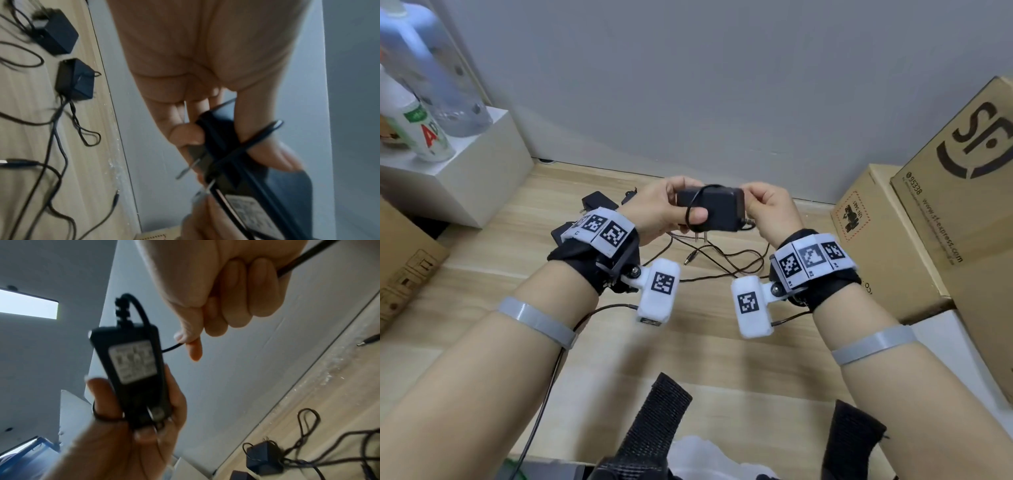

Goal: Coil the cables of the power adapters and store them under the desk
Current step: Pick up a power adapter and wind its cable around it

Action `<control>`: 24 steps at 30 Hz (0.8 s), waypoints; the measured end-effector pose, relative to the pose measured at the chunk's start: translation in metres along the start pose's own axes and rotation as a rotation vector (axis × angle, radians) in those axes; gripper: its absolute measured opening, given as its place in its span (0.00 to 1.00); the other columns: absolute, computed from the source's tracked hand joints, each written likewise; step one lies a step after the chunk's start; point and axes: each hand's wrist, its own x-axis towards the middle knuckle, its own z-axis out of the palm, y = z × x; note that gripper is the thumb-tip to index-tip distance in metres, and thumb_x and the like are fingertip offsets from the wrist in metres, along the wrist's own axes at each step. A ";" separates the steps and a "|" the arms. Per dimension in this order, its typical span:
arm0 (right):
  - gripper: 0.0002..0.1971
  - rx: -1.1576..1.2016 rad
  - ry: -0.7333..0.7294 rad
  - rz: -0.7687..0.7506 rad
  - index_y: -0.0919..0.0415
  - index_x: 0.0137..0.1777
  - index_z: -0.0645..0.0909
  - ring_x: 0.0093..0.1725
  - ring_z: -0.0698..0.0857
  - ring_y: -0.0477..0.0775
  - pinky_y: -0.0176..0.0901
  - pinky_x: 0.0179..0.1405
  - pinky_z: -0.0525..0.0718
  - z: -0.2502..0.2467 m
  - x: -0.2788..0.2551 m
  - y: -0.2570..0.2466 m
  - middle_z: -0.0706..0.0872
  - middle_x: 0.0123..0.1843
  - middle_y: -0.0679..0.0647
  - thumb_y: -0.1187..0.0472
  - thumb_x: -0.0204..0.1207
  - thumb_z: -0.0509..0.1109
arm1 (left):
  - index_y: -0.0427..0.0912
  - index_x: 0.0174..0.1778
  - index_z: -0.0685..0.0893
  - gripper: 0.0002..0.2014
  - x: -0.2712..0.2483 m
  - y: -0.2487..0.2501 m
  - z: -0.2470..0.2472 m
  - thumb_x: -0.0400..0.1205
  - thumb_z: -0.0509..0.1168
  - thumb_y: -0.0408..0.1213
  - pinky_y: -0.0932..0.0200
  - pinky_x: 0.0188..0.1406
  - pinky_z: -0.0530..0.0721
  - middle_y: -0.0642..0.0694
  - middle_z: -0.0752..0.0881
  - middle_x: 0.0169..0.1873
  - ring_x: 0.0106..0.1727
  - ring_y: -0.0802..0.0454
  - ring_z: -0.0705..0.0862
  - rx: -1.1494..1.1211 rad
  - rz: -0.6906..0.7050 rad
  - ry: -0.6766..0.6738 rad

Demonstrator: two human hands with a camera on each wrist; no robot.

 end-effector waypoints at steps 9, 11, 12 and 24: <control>0.14 -0.123 -0.223 0.045 0.51 0.39 0.78 0.19 0.70 0.39 0.32 0.26 0.65 0.023 -0.021 0.003 0.70 0.24 0.47 0.58 0.83 0.56 | 0.42 0.45 0.74 0.09 0.009 0.005 0.017 0.77 0.67 0.26 0.66 0.26 0.80 0.46 0.80 0.39 0.34 0.54 0.82 -0.075 0.018 0.253; 0.14 -0.139 -0.251 0.041 0.49 0.37 0.78 0.26 0.70 0.39 0.35 0.31 0.66 0.024 -0.022 0.002 0.71 0.25 0.43 0.59 0.83 0.56 | 0.43 0.44 0.74 0.09 0.009 0.001 0.016 0.76 0.68 0.27 0.67 0.27 0.80 0.46 0.80 0.40 0.34 0.55 0.83 -0.032 0.018 0.282; 0.14 -0.149 -0.267 0.043 0.49 0.38 0.79 0.28 0.70 0.40 0.36 0.33 0.68 0.025 -0.023 0.002 0.71 0.26 0.42 0.59 0.83 0.56 | 0.43 0.44 0.74 0.10 0.010 0.000 0.016 0.76 0.69 0.28 0.67 0.26 0.80 0.46 0.80 0.40 0.35 0.55 0.83 -0.027 0.014 0.291; 0.08 -0.188 -0.297 -0.057 0.55 0.37 0.86 0.28 0.73 0.39 0.31 0.32 0.68 0.017 -0.029 -0.020 0.78 0.23 0.41 0.57 0.76 0.69 | 0.43 0.47 0.75 0.20 0.009 -0.019 0.002 0.67 0.77 0.26 0.71 0.28 0.76 0.53 0.79 0.36 0.35 0.55 0.78 0.535 -0.022 0.348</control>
